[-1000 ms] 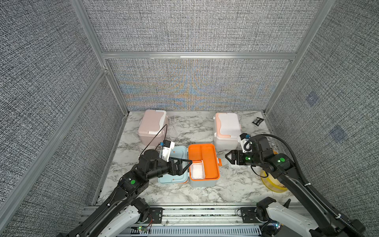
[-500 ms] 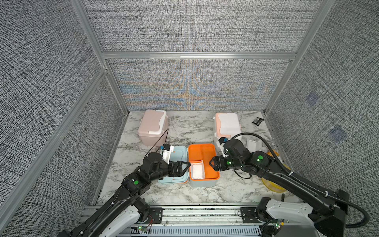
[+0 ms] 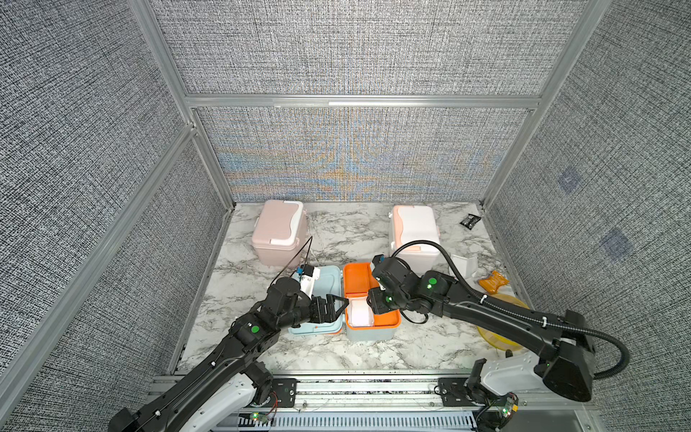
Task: Open first aid kits and take out gauze
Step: Pick up the gauze from the first aid kit.
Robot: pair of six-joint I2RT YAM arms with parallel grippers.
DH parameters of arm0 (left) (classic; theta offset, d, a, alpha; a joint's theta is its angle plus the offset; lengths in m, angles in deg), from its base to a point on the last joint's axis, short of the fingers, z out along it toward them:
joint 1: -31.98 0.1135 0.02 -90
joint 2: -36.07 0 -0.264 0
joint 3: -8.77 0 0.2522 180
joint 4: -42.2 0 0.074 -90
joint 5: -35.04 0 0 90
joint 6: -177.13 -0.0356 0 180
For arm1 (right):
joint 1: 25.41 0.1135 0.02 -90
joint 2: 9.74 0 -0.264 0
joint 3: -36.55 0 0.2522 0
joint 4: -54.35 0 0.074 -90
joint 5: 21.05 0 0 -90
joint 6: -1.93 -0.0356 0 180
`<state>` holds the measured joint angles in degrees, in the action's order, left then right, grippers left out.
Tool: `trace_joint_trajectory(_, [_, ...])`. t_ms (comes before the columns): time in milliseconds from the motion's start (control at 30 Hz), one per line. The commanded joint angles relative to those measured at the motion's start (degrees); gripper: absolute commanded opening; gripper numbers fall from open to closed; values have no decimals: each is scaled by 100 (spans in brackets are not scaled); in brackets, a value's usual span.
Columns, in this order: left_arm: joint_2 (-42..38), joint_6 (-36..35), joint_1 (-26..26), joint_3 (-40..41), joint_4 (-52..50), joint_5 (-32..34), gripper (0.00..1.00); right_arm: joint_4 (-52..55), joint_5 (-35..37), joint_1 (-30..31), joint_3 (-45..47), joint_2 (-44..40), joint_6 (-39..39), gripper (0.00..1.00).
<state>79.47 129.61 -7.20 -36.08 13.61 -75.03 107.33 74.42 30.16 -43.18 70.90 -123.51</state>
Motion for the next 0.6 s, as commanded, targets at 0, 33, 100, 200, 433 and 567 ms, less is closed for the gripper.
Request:
trace_joint_trajectory(0, [-49,-3,7,15,174,-47,100,50,73,22,-38,113,-100,43])
trace_joint_trajectory(33, [-66,-3,7,24,173,-49,100,45,68,28,-30,144,-108,39])
trace_joint_trajectory(100, [-77,-3,11,16,173,-51,100,47,59,35,-29,176,-134,33])
trace_joint_trajectory(200, [-79,-1,7,24,183,-58,100,46,51,66,-38,202,-147,24])
trace_joint_trajectory(433, [-120,31,14,33,213,-76,100,57,22,91,-96,244,-165,4])
trace_joint_trajectory(567, [-47,16,9,-35,212,-121,100,187,285,148,-186,94,-221,0])
